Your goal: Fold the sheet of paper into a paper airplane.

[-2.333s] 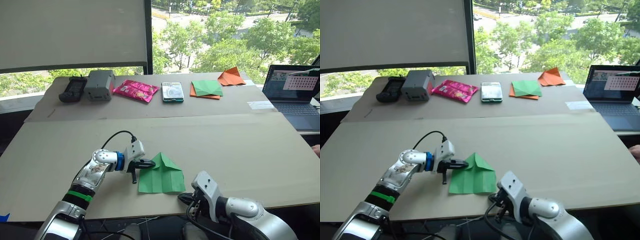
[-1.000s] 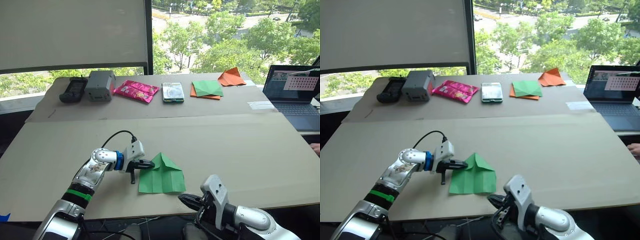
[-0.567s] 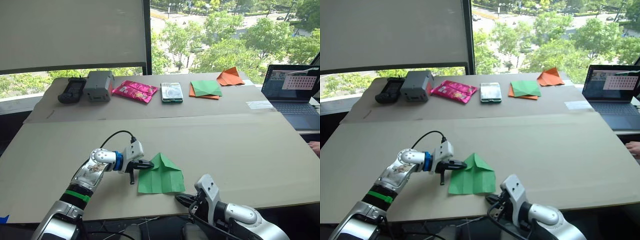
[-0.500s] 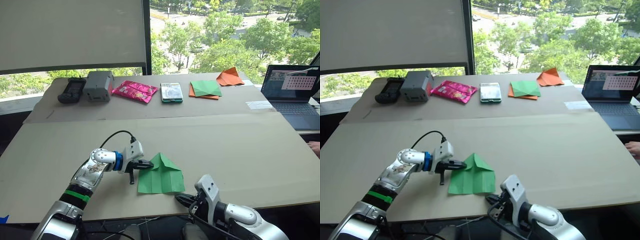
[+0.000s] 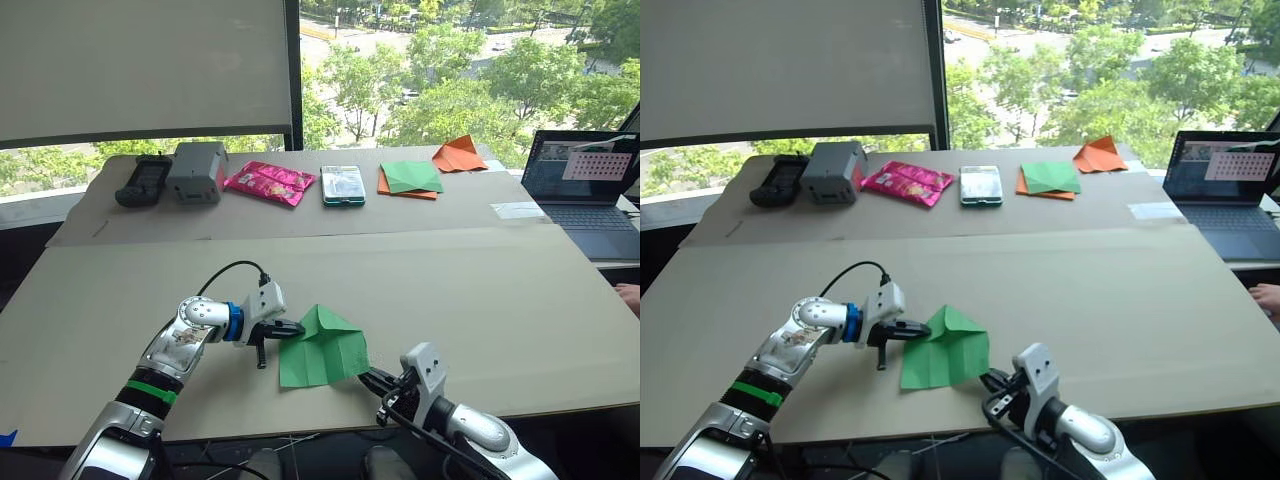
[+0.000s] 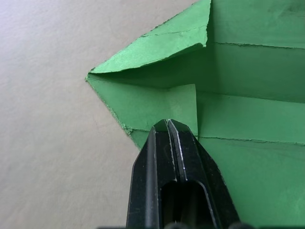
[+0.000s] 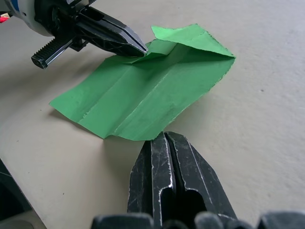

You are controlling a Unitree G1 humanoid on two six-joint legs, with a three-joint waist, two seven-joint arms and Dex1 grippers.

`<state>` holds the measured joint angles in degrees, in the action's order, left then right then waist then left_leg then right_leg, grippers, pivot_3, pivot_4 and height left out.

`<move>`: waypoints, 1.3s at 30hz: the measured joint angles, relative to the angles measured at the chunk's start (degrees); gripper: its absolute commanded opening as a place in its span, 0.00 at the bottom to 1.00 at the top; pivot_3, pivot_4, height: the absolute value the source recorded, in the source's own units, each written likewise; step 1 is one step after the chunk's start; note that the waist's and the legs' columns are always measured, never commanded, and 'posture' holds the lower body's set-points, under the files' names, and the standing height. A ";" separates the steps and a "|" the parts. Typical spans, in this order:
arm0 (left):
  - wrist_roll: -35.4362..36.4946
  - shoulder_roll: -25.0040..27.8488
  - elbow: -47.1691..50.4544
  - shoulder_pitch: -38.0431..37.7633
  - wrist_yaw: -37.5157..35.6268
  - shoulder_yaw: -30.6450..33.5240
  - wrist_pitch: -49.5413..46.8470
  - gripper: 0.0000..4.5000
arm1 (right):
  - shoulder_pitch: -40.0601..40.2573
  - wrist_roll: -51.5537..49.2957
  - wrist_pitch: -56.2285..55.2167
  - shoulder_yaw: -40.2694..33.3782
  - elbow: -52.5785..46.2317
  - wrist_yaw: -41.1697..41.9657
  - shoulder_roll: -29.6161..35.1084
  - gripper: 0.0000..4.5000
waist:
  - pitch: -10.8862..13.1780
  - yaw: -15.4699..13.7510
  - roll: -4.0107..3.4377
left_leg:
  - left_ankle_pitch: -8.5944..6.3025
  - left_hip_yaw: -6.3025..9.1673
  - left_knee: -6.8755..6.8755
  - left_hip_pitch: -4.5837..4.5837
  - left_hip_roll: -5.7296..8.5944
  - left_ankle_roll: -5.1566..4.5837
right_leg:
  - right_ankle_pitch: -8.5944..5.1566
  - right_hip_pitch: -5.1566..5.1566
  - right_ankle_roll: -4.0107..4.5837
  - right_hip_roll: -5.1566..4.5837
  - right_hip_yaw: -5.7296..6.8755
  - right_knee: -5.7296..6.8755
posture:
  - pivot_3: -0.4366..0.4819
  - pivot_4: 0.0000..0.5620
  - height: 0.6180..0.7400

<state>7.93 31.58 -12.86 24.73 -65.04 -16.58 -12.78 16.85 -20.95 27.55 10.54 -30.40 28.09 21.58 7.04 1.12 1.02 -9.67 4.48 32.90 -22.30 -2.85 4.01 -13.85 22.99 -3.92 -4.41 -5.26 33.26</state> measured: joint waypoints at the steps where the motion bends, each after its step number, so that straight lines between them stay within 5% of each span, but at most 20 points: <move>1: 0.00 0.02 0.00 0.01 -0.02 0.00 0.00 0.00 | -0.12 0.02 -0.35 -0.02 0.42 0.00 -0.15 0.00 | 0.00 0.00 0.00 | 0.00 0.00 0.00 0.00 0.00 0.00 | 0.00 0.00 0.00 0.00 0.00 0.00 | 0.48 0.27 0.93; 39: -0.01 1.28 0.97 -0.09 -0.74 0.26 -1.05 0.00 | -28.96 8.44 -2.18 10.19 25.05 3.09 -11.67 0.00 | -0.23 0.93 -0.11 | 0.26 0.03 -0.03 0.23 0.03 -0.42 | 0.01 0.00 0.00 0.14 -0.12 0.89 | 0.48 0.27 0.93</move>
<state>7.92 32.86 -11.88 24.64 -65.77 -16.32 -13.83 -12.10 -12.51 25.36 20.73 -5.35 31.19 9.90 6.82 2.05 0.91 -9.41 4.51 32.87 -22.07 -2.82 3.59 -13.84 23.00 -3.92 -4.27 -5.37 34.16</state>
